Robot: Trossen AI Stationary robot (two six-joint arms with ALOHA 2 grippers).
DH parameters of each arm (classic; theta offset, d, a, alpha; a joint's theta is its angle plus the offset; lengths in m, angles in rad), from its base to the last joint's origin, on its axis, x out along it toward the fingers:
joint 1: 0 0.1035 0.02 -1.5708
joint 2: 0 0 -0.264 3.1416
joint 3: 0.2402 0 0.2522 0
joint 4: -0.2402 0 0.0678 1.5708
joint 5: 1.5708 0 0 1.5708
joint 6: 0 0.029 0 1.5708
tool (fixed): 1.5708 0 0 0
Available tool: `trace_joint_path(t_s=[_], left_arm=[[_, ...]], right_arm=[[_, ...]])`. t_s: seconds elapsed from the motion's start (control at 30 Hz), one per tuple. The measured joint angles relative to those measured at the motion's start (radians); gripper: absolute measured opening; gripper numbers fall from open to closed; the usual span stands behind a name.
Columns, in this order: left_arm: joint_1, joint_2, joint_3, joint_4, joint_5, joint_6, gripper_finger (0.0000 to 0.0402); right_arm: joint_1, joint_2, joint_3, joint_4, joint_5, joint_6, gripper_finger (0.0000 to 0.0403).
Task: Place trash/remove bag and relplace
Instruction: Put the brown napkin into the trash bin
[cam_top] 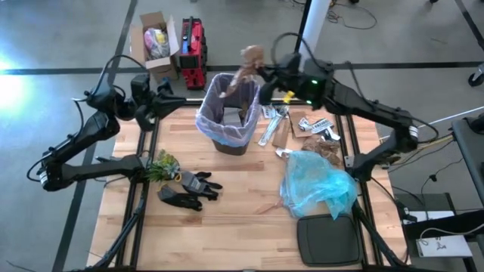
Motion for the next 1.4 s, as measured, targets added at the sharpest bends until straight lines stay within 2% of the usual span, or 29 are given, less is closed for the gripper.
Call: trace_joint_path(t_s=[0.27, 0.57, 0.73, 0.87, 0.97, 1.17, 1.4], left_arm=[[-0.005, -0.045, 0.000, 0.001, 0.000, -0.002, 0.0043], [-0.006, -0.066, 0.000, 0.001, -0.005, -0.002, 0.0043], [-0.005, -0.055, 0.000, 0.002, -0.008, -0.002, 0.0043], [-0.005, -0.026, 0.000, 0.029, -0.008, -0.002, 0.0043], [-0.005, 0.003, 0.000, 0.064, -0.011, -0.005, 0.0043], [-0.005, 0.059, 0.000, 0.135, -0.010, -0.005, 0.0043], [-0.005, 0.093, 0.000, 0.150, -0.010, -0.020, 0.0043]], right_arm=[[0.000, 0.191, 0.147, -0.050, -0.011, -0.009, 0.0014], [-0.003, 0.288, 0.319, -0.283, -0.051, -0.007, 0.0106], [-0.016, 0.291, 0.371, -0.417, -0.196, 0.044, 0.0152], [-0.022, 0.284, 0.383, -0.508, -0.216, 0.077, 0.0172], [-0.025, 0.277, 0.383, -0.511, -0.241, 0.131, 0.0182], [-0.027, 0.279, 0.383, -0.524, -0.361, 0.185, 0.0205], [-0.027, 0.207, 0.382, -0.650, -0.365, 0.176, 0.0241]])
